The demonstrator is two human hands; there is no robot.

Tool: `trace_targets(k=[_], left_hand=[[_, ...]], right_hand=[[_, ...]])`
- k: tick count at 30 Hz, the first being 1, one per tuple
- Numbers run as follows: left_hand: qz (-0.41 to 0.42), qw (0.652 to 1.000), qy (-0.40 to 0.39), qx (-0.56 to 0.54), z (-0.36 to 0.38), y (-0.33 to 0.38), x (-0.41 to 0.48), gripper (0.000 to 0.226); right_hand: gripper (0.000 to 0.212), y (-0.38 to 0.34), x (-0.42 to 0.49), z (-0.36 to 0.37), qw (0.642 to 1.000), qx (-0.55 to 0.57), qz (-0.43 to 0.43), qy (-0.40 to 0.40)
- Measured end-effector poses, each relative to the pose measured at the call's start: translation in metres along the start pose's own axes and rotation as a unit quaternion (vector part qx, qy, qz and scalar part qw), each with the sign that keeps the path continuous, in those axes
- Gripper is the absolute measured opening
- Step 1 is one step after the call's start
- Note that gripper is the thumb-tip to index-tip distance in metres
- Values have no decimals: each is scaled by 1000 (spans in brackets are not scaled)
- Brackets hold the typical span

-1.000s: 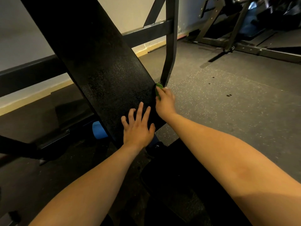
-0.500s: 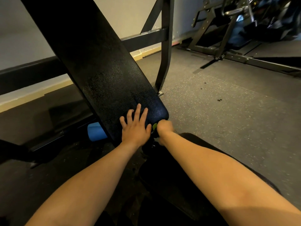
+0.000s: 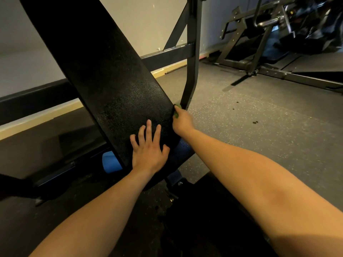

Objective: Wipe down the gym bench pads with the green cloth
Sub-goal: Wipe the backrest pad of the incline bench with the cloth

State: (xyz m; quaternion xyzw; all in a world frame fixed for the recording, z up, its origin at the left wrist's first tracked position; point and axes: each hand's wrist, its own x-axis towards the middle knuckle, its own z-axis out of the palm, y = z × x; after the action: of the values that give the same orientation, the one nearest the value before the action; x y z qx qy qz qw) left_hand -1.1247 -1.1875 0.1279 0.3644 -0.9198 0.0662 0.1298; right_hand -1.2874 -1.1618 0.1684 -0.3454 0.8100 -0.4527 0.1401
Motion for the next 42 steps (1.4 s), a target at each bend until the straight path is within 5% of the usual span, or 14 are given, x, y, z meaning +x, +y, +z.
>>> trace_targets(k=[5, 13, 19, 23, 27, 30, 32, 35, 42], left_hand=[[5, 1000, 9, 6, 1, -2, 1, 76], [2, 1000, 5, -14, -1, -2, 1, 75], [13, 999, 31, -19, 4, -3, 1, 76], [21, 998, 44, -30, 8, -6, 1, 75], [33, 993, -96, -61, -12, -13, 4, 78], [22, 947, -264, -182, -69, -16, -2, 74], [-49, 879, -318, -352, -119, -12, -9, 70], [-140, 801, -337, -475, -203, -3, -19, 71], [-190, 719, -341, -575, -389, 14, -28, 64]], right_hand=[[53, 16, -13, 11, 998, -42, -50, 18], [28, 64, -46, -1, 993, -33, 108, 30], [52, 21, -21, 17, 992, -64, -103, 28], [56, 45, -30, 32, 993, -66, -78, 67], [51, 45, -68, 8, 991, -127, 22, -25], [35, 2, -93, -33, 975, -95, 179, -85], [27, -40, -112, -54, 961, 71, 262, -60], [21, -116, -131, -83, 924, 207, 319, -20], [25, -262, -172, -184, 856, 351, 375, -60]])
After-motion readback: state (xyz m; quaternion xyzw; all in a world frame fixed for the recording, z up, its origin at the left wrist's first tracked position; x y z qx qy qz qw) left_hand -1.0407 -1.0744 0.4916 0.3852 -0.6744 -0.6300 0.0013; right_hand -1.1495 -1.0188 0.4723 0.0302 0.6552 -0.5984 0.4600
